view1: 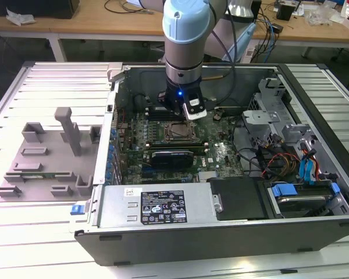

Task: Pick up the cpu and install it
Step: 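Install the first cpu locking lever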

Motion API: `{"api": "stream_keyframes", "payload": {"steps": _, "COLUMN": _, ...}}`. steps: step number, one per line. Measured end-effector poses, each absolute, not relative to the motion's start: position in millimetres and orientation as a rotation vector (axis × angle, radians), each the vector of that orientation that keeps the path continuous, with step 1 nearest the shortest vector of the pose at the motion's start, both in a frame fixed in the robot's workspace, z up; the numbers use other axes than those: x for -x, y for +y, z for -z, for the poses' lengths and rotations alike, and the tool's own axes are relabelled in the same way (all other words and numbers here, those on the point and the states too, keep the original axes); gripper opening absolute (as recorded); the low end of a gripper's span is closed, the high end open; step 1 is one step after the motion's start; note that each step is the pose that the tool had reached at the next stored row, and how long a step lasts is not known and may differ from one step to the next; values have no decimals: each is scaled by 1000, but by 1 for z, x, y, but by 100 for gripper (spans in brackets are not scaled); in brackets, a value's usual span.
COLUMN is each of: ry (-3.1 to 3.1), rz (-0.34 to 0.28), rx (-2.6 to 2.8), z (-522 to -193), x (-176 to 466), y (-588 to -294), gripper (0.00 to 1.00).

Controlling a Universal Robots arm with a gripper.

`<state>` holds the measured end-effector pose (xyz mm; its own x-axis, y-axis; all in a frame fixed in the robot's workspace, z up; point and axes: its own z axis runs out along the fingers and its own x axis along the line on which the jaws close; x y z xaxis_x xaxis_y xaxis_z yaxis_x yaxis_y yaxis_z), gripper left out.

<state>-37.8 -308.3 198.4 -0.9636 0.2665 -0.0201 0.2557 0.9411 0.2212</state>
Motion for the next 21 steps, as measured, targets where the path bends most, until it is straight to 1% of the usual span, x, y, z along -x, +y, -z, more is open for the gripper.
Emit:
{"api": "stream_keyframes", "payload": {"steps": 8, "ry": 3046, "rz": -336, "rx": -411, "z": -217, "x": 37, "y": -308, "gripper": 11}}
{"api": "stream_keyframes", "payload": {"steps": 12, "ry": 3046, "rz": -313, "rx": -412, "z": -219, "x": 38, "y": -311, "gripper": 11}}
{"api": "stream_keyframes", "payload": {"steps": 16, "ry": 3049, "rz": -228, "rx": -410, "z": -219, "x": 38, "y": -323, "gripper": 11}}
{"api": "stream_keyframes", "payload": {"steps": 21, "ry": 3048, "rz": -176, "rx": -408, "z": -219, "x": 38, "y": -330, "gripper": 11}}
